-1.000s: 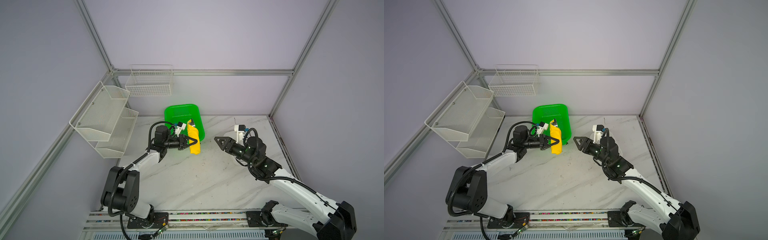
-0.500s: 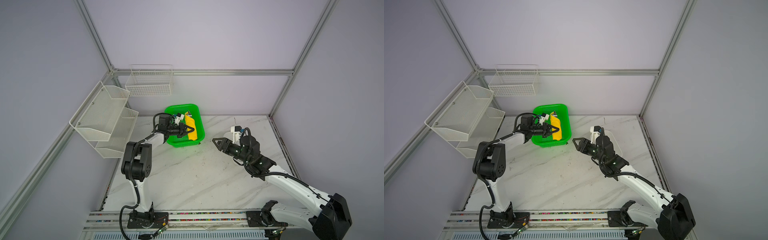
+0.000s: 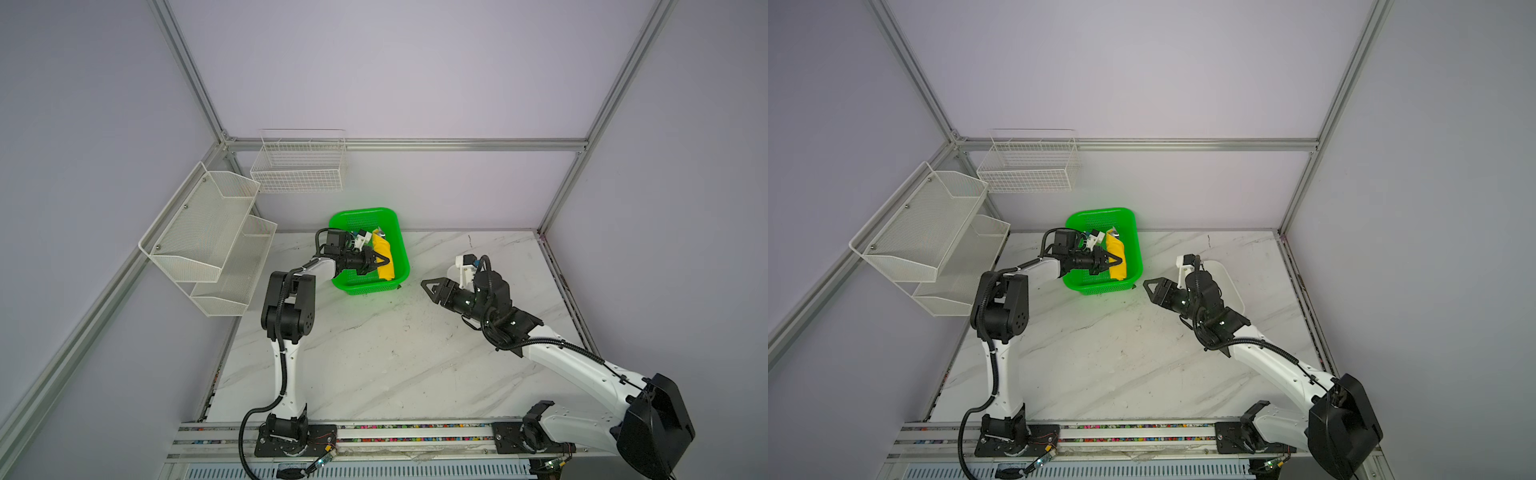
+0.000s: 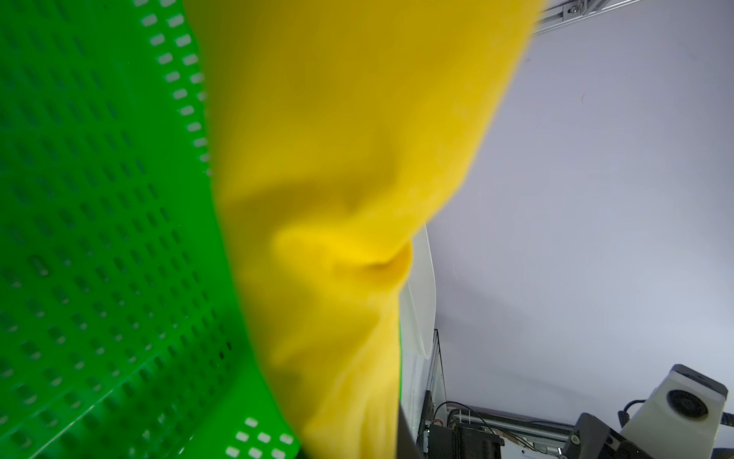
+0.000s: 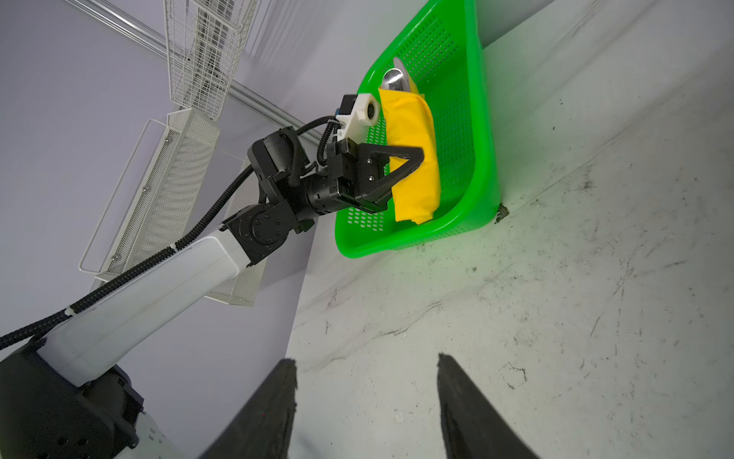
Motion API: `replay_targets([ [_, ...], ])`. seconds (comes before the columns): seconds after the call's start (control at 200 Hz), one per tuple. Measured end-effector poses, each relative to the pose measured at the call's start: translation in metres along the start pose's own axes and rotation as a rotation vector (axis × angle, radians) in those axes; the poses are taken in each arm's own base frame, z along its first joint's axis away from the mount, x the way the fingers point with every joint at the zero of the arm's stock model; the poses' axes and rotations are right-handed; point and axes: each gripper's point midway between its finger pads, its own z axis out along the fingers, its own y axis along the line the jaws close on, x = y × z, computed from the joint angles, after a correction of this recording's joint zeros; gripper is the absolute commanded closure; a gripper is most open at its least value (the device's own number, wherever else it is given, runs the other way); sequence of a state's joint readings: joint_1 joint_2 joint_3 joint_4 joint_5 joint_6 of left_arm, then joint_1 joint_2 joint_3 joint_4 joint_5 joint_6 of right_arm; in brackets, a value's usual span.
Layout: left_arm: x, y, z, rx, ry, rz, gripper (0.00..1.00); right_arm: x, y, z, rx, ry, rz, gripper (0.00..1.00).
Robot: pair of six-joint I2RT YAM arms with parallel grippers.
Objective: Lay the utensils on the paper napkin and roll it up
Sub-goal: 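Carry the napkin cone into the green basket with the left gripper while the right withdraws, then lower the napkin cone into the green basket with the left gripper and release it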
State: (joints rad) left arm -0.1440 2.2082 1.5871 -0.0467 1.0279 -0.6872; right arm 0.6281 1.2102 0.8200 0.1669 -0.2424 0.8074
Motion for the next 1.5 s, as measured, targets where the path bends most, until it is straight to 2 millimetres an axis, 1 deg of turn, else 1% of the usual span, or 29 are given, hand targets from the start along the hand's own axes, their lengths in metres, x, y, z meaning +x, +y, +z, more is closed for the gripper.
replay_targets([
  [0.04,0.002,0.001,0.000,-0.001,0.001,0.002,1.00,0.000,0.000,0.000,0.000,0.001,-0.001,0.41],
  [0.115,0.011,0.006,-0.001,-0.009,0.010,-0.007,1.00,0.000,0.000,0.000,0.000,0.001,-0.002,0.41],
  [0.22,0.030,0.013,-0.005,-0.022,0.030,-0.036,1.00,0.000,0.000,0.000,-0.001,0.001,-0.002,0.41],
  [0.315,0.048,0.013,-0.010,-0.031,0.047,-0.059,1.00,0.000,0.001,-0.001,-0.005,0.000,-0.004,0.41],
  [0.48,0.075,0.000,-0.023,-0.033,0.058,-0.058,1.00,0.000,0.003,-0.006,-0.015,-0.004,-0.008,0.41],
  [0.565,0.090,-0.013,-0.030,-0.028,0.064,-0.048,1.00,0.001,0.002,-0.008,-0.015,-0.004,-0.009,0.41],
  [0.625,0.098,-0.024,-0.032,-0.015,0.073,-0.034,1.00,0.002,0.001,-0.008,-0.014,-0.002,-0.009,0.41],
  [0.685,0.099,-0.032,-0.030,-0.001,0.079,-0.014,1.00,0.004,0.000,-0.008,-0.010,0.000,-0.010,0.41],
  [0.75,0.101,-0.034,-0.028,0.003,0.087,-0.002,1.00,0.004,-0.001,-0.008,-0.008,0.001,-0.011,0.41],
  [0.81,0.103,-0.027,-0.024,-0.005,0.100,-0.017,1.00,0.004,-0.001,-0.008,-0.008,0.002,-0.014,0.41],
  [0.86,0.100,-0.017,-0.019,-0.015,0.111,-0.033,1.00,0.005,-0.002,-0.007,-0.006,0.003,-0.017,0.41],
  [1.005,0.085,0.013,0.002,-0.038,0.131,-0.071,1.00,0.010,-0.011,0.000,0.017,0.022,-0.022,0.41],
  [1.09,0.079,0.024,0.010,-0.051,0.137,-0.076,1.00,0.013,-0.017,0.005,0.033,0.036,-0.022,0.41],
  [1.185,0.071,0.029,0.015,-0.058,0.145,-0.076,1.00,0.018,-0.025,0.013,0.050,0.053,-0.018,0.40],
  [1.345,0.059,0.034,0.024,-0.068,0.158,-0.047,1.00,0.029,-0.042,0.031,0.088,0.102,-0.007,0.40],
  [1.43,0.058,0.039,0.029,-0.076,0.174,-0.043,0.99,0.032,-0.045,0.038,0.095,0.117,-0.003,0.41],
  [1.5,0.063,0.044,0.033,-0.085,0.191,-0.050,0.98,0.032,-0.045,0.042,0.093,0.123,-0.002,0.40],
])
